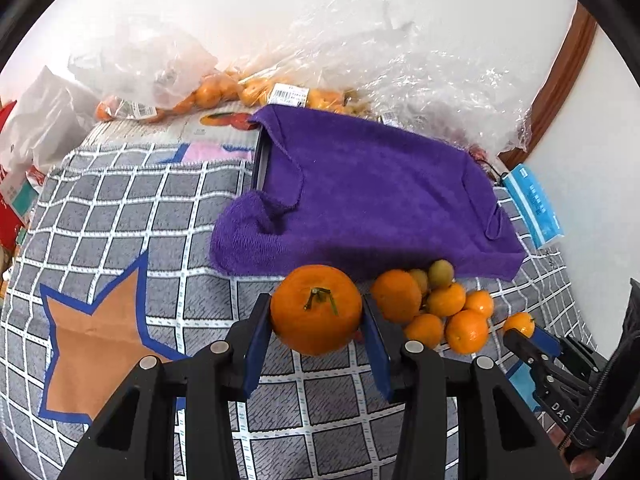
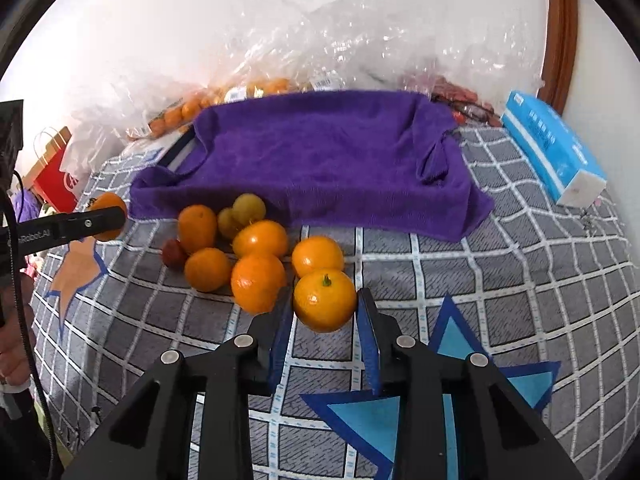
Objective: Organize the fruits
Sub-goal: 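Lift and carry the orange with the left gripper while the right carries the tangerine over the towel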
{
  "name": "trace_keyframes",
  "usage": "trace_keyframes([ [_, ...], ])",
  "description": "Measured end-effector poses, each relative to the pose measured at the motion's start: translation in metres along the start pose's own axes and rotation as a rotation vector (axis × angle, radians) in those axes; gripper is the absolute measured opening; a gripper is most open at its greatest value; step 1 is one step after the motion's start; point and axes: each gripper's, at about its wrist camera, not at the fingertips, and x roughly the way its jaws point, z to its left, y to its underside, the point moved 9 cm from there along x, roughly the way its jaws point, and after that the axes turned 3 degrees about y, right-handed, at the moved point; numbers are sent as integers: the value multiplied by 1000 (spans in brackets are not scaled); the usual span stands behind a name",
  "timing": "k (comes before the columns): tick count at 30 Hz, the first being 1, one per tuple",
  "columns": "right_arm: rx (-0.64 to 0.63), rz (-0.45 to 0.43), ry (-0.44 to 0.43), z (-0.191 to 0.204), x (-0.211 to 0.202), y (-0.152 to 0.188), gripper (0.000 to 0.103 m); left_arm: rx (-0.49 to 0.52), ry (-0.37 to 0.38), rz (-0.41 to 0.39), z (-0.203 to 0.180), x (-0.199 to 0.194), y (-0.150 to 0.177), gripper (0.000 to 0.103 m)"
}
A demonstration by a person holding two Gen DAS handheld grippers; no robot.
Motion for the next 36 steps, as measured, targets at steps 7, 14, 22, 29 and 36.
trace_keyframes([
  [7,6,-60,5,2,-28,-30,32,15,2,-32,-9,-20,-20,41],
  [14,28,-104,12,1,-46,-57,32,19,1,-62,-18,-41,-37,41],
  [22,53,-142,9,0,-63,-80,32,37,-12,-112,-26,-70,-52,41],
  [29,62,-170,6,-2,-73,-98,32,47,-10,-176,-30,-87,-68,41],
  [36,67,-195,12,-5,-80,-113,32,54,1,-196,-35,-91,-77,41],
])
